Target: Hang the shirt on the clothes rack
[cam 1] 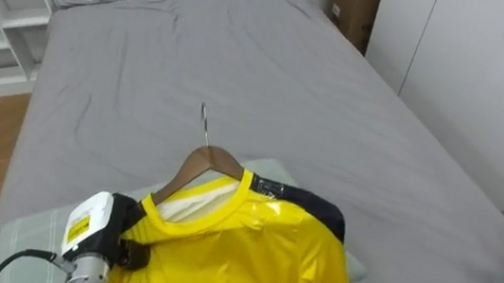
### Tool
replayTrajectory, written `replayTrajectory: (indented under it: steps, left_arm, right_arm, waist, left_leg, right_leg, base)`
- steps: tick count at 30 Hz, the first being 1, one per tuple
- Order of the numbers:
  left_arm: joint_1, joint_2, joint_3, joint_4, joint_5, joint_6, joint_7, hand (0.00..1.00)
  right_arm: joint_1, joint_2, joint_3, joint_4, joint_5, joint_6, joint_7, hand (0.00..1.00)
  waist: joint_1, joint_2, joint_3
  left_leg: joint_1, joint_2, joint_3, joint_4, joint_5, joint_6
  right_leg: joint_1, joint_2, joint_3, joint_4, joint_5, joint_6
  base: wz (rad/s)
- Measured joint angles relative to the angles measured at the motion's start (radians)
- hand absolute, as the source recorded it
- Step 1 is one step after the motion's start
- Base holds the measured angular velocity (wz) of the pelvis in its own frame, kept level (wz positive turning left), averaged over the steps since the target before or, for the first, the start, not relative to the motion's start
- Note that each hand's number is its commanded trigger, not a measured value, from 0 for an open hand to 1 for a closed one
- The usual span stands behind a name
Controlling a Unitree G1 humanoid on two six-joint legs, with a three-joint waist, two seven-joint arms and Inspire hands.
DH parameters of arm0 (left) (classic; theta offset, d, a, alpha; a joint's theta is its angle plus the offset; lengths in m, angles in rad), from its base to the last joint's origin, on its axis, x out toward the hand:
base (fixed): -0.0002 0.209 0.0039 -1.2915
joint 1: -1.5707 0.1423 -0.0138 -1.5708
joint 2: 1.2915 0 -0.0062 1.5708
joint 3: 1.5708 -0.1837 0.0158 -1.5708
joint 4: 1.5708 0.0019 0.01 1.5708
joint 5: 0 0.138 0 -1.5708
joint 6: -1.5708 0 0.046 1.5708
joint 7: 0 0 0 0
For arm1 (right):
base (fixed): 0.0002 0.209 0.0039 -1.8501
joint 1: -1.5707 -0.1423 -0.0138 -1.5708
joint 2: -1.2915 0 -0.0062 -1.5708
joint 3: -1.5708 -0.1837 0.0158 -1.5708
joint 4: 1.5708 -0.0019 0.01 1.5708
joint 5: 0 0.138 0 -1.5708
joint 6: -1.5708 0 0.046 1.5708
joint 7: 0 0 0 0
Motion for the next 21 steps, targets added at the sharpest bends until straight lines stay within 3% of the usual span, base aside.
replayTrajectory:
  steps: [8, 13, 21]
  left_arm:
    - [0.013, 0.0, 0.0, -0.149, 0.0, -0.015, 0.001, 1.0]
    - [0.013, 0.0, 0.0, -0.15, 0.001, -0.036, 0.002, 1.0]
    - [0.013, 0.016, 0.0, -0.154, 0.014, -0.038, 0.01, 1.0]
  right_arm:
    - [0.001, 0.005, 0.0, 0.001, 0.006, 0.0, -0.008, 0.0]
    - [0.001, 0.006, 0.001, 0.001, 0.006, 0.0, -0.009, 0.0]
    - [-0.008, 0.006, 0.003, 0.03, 0.008, -0.001, -0.01, 0.0]
  waist:
    - [0.004, -0.006, -0.0003]
    - [0.008, -0.007, -0.0001]
    - [0.028, -0.011, -0.0022]
  left_leg:
    - [0.002, 0.002, -0.008, 0.005, 0.0, 0.0]
    - [0.001, 0.002, -0.007, 0.005, 0.0, 0.0]
    - [0.0, 0.002, -0.007, 0.005, 0.0, 0.0]
  right_leg:
    - [0.004, 0.001, -0.016, -0.001, 0.0, 0.0]
    - [0.001, 0.002, -0.014, -0.001, 0.0, 0.0]
    - [0.002, 0.002, -0.014, -0.001, 0.0, 0.0]
  base:
    - [0.02]
    - [0.0]
    - [0.0]
